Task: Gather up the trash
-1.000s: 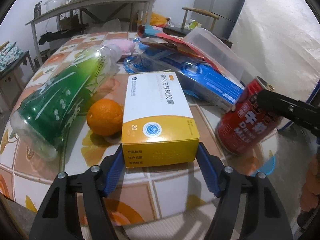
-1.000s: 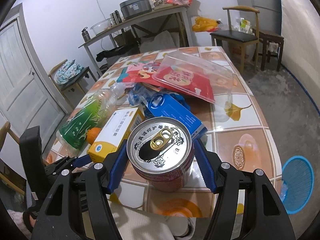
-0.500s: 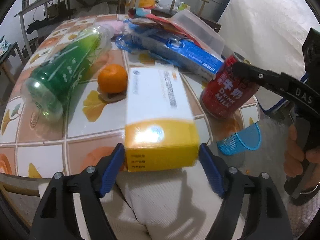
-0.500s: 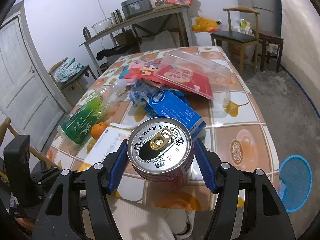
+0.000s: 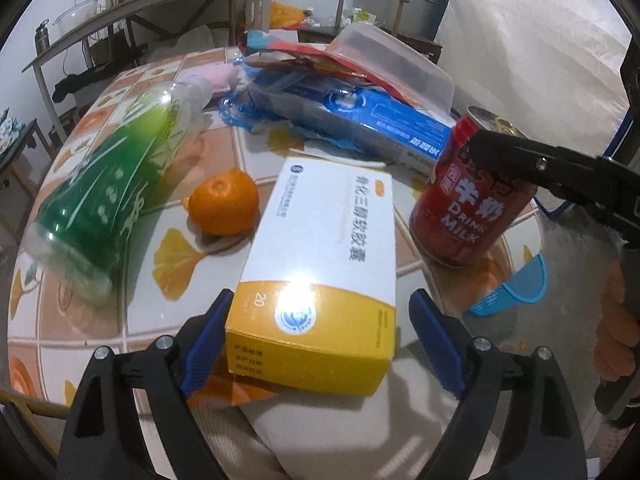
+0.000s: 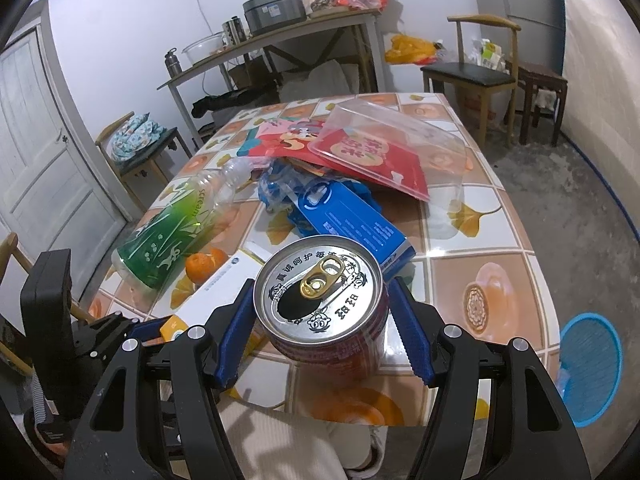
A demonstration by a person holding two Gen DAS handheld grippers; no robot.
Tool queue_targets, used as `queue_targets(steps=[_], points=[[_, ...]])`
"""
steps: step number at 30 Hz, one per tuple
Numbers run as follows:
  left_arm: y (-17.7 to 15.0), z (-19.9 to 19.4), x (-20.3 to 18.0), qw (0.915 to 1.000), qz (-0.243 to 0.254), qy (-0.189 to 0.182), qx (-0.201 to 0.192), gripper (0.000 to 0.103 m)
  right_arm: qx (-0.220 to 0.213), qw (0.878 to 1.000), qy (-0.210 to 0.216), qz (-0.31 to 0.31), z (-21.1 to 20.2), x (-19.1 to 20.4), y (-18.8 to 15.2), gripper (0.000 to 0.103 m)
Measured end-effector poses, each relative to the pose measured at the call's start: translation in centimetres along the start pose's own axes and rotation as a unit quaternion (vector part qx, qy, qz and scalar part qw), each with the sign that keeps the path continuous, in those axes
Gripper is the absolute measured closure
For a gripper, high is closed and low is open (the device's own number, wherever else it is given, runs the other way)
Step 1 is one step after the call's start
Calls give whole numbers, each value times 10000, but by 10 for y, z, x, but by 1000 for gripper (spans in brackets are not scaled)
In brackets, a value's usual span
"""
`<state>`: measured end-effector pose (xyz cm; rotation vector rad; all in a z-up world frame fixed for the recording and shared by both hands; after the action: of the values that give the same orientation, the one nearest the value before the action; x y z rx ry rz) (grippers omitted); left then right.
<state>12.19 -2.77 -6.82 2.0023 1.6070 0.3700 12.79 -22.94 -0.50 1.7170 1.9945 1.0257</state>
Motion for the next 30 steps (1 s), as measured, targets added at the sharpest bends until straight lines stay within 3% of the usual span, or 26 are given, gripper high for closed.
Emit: queue_targets(steps=[12,15,30], points=[[7,17,3,9995,198,220,-50,18,67,9999,70,76,11,-6,3,37],[8,16,4,9994,225,245,-104,23,91,9999,75,99,14,-6,3,36],[7,1,7,9995,81,143,-265,25,92,9998,29,182,10,-7,-1,38]])
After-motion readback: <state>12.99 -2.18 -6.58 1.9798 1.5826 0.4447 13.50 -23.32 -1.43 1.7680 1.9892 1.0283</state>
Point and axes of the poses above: each gripper's, at about its wrist camera, not at the fingertips, and z roughly the way its jaws point, x to its left, y to its top, the point moved 4 cm from there along z, roughly the way its jaws point, and after that the axes turned 4 degrees about -z, right-handed, at the moved point
